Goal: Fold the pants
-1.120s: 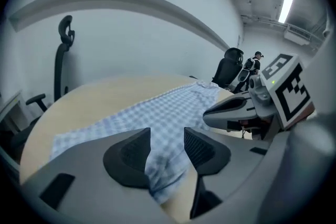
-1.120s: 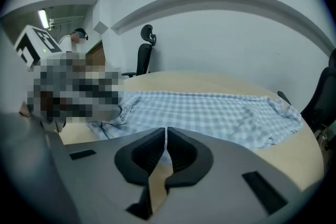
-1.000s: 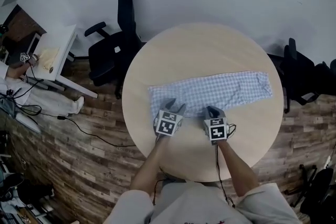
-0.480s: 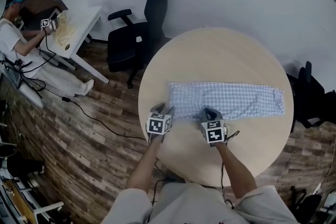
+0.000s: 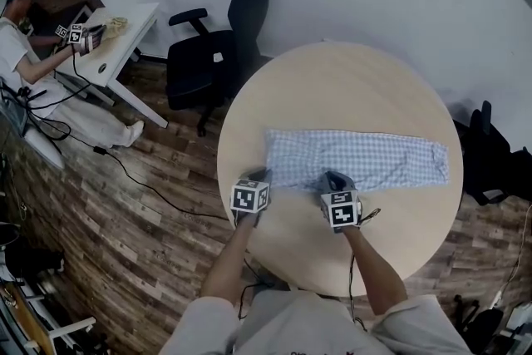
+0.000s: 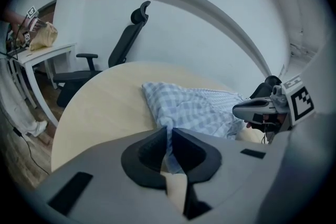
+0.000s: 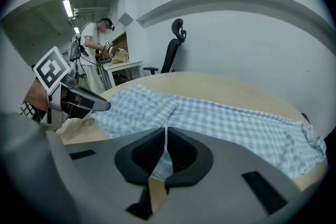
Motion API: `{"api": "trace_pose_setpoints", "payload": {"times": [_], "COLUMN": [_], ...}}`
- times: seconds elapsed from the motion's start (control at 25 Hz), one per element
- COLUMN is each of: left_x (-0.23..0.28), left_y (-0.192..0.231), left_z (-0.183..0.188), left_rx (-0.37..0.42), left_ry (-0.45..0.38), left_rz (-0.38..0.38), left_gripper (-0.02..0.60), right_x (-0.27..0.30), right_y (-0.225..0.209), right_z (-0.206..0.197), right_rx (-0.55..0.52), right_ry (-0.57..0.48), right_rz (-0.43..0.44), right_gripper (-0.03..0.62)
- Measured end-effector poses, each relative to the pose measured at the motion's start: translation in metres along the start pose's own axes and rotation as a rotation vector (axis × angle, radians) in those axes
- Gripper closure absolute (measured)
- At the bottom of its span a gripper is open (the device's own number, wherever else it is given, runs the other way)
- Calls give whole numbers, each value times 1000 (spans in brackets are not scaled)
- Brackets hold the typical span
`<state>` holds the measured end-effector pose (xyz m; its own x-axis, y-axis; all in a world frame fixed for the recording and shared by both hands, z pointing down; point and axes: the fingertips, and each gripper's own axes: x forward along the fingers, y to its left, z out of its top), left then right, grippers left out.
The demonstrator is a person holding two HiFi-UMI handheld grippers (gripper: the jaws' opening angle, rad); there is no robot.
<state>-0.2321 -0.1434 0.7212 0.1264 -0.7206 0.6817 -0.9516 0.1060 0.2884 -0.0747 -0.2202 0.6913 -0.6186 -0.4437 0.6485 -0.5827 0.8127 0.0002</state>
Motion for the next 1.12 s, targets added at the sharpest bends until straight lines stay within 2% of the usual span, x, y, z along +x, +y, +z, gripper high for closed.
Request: {"api": "trace_pose_setpoints", "payload": {"times": [0.16,0.4,0.6,0.84,1.0,1.12], "left_x": [-19,-72,-103,-120,-119,-103], "left_y": [20,69,72,16,-54,-119], "left_z": [-10,-30,-16,45,88,110], "left_rx": [-2,-7,0,72,170,242], "left_ry": [5,8,-56,-213,-285,-303], "left_rz": [36,141,161,94,3,-86], "left_gripper": [528,528,528,528,529,529], "right_x": [1,0,-7,-26,-47,-67], "right_y": [10,38,52,36,10,-15], "right_z": [-3,2,3,-6,-19,-33], "right_rx": [-8,-46,-62,-39,6,50], "right_ry": [3,-14,-31,-46,-58,-65], "right_rz": [19,70,94,73,32,-16], "right_gripper": [556,557,557,557,557,556]}}
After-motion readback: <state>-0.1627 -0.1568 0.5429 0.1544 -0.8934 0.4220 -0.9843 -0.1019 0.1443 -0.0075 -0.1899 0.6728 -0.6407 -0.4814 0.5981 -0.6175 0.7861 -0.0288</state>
